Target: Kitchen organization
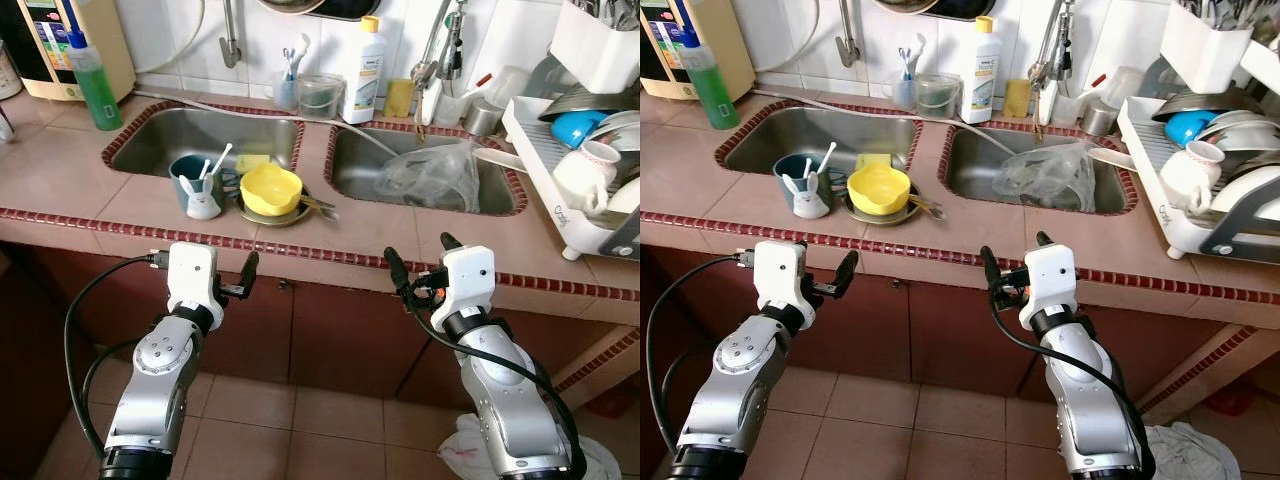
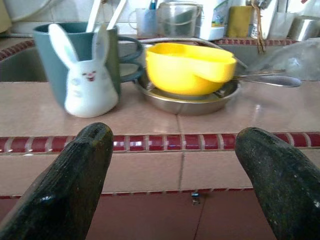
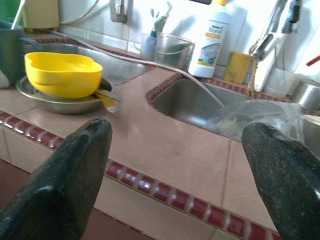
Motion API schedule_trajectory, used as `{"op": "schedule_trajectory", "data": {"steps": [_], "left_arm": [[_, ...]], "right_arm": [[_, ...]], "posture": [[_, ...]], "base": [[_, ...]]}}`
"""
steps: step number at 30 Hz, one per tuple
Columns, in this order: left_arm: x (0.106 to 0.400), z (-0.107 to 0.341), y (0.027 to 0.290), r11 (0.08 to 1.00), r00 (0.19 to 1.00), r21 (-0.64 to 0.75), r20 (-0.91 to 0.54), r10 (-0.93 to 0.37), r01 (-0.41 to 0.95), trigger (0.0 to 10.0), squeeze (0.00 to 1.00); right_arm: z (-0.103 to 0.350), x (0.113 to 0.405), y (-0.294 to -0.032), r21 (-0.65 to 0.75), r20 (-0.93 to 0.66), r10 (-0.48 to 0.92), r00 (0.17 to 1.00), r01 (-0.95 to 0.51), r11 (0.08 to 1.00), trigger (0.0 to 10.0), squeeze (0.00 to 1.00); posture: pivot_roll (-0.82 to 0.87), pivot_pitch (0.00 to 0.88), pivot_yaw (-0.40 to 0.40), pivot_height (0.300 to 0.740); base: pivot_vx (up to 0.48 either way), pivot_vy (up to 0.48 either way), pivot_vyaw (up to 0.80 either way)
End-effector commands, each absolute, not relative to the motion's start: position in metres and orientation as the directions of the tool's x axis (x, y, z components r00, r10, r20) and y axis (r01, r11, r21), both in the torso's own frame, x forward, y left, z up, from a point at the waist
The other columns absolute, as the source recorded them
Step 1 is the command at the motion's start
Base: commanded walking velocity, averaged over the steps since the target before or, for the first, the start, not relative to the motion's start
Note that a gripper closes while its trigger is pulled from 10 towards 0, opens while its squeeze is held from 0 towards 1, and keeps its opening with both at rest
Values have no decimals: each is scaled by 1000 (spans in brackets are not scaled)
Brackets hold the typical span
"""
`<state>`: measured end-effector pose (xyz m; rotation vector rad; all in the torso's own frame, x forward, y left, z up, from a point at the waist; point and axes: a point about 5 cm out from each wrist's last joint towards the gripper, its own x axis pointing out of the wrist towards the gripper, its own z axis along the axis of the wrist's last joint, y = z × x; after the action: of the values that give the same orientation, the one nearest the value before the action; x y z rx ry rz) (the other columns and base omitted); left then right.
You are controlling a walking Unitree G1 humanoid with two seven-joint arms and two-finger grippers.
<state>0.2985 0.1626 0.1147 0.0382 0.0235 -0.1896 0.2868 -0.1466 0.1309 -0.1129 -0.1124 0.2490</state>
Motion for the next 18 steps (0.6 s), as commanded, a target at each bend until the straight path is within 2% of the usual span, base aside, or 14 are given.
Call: {"op": "schedule_trajectory", "data": {"steps": [1, 18], "left_arm": [[301, 120, 162, 980, 981, 44, -19, -192, 192, 10000, 0], [300, 121, 161, 981, 982, 34, -13, -190, 191, 10000, 0]], "right_arm": [[130, 288, -149, -125, 94, 248, 964, -235, 964, 10000, 0], [128, 287, -150, -121, 89, 249, 964, -237, 964, 10000, 0]], "posture": [[62, 0, -43, 740], [65, 0, -51, 740]], "base": [[0, 262, 0], [0, 290, 0]]}}
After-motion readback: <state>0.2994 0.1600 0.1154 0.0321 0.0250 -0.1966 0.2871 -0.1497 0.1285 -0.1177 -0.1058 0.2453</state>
